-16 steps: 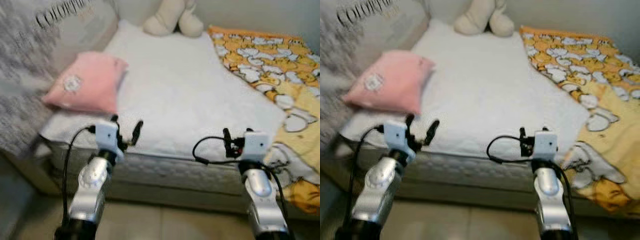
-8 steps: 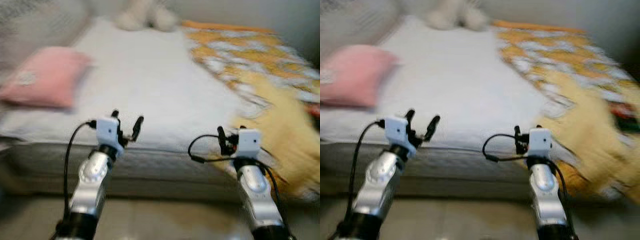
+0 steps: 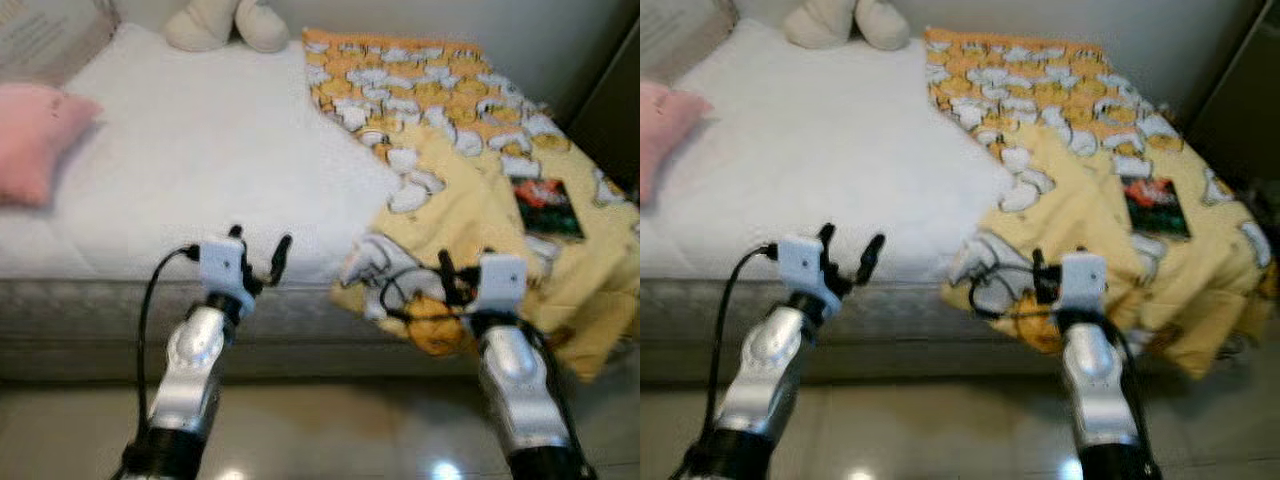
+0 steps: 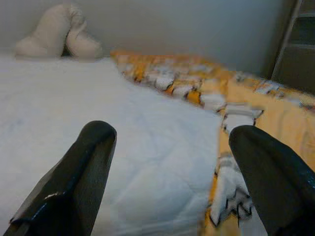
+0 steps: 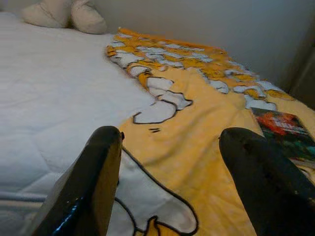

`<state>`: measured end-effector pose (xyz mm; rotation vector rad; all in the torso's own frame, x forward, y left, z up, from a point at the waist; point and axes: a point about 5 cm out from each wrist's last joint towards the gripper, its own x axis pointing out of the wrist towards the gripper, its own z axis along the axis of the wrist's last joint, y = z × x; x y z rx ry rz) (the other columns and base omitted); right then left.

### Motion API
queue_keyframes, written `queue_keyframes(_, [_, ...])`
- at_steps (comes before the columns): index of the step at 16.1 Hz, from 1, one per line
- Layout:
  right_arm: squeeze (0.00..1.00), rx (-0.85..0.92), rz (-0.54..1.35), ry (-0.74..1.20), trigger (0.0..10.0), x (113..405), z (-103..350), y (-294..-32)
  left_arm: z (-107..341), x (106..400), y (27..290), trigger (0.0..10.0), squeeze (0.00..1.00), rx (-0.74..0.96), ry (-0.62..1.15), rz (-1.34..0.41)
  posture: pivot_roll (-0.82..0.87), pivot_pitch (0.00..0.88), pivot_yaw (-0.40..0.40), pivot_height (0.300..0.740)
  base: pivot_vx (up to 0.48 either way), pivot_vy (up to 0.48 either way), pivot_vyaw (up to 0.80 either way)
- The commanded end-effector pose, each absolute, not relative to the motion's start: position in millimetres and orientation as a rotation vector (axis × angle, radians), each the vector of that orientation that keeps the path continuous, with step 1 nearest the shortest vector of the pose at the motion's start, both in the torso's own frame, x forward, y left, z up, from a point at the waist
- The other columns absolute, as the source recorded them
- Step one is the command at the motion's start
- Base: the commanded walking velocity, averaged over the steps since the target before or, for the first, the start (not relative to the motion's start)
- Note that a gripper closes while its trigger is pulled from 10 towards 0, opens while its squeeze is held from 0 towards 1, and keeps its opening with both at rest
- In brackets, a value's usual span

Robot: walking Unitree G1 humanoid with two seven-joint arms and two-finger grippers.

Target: Clean up the room

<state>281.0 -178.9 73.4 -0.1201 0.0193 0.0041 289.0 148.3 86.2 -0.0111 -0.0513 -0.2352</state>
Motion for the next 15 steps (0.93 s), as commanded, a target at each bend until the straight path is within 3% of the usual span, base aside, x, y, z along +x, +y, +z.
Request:
queue_keyframes(1, [0.00, -0.131, 0.005, 0.013, 10.0, 284, 77, -181, 91, 292, 147, 10.0, 0.00, -0.005, -0.071, -0.231, -0.05, 0.000, -0.031, 0.740, 0.000, -0.431, 0.00])
queue_keyframes(5, [0.00, -0.132, -0.002, 0.010, 10.0, 285, 77, -183, 91, 293, 148, 10.0, 0.00, 0.019, -0.066, -0.203, -0.05, 0.000, -0.029, 0.740, 0.063, -0.424, 0.27])
queue_keyframes(7, [0.00, -0.093, -0.035, 0.012, 10.0, 281, 75, -189, 88, 293, 165, 10.0, 0.00, 0.034, -0.035, -0.107, -0.06, 0.000, -0.021, 0.740, 0.268, -0.396, 0.27])
queue_keyframes(10, [0.00, -0.058, -0.029, 0.017, 10.0, 270, 72, -195, 65, 265, 189, 10.0, 0.00, 0.062, 0.078, -0.089, -0.06, 0.000, -0.003, 0.740, 0.269, -0.394, 0.00])
queue_keyframes(12, [0.00, -0.051, -0.004, 0.057, 10.0, 244, 64, -202, 51, 237, 195, 10.0, 0.00, 0.099, 0.156, -0.164, -0.05, 0.000, -0.005, 0.740, 0.000, 0.000, 0.00])
queue_keyframes(15, [0.00, -0.082, -0.027, 0.097, 10.0, 218, 55, -209, 75, 235, 190, 10.0, 0.00, 0.072, 0.033, -0.209, -0.05, 0.000, -0.023, 0.740, 0.134, 0.000, 0.00])
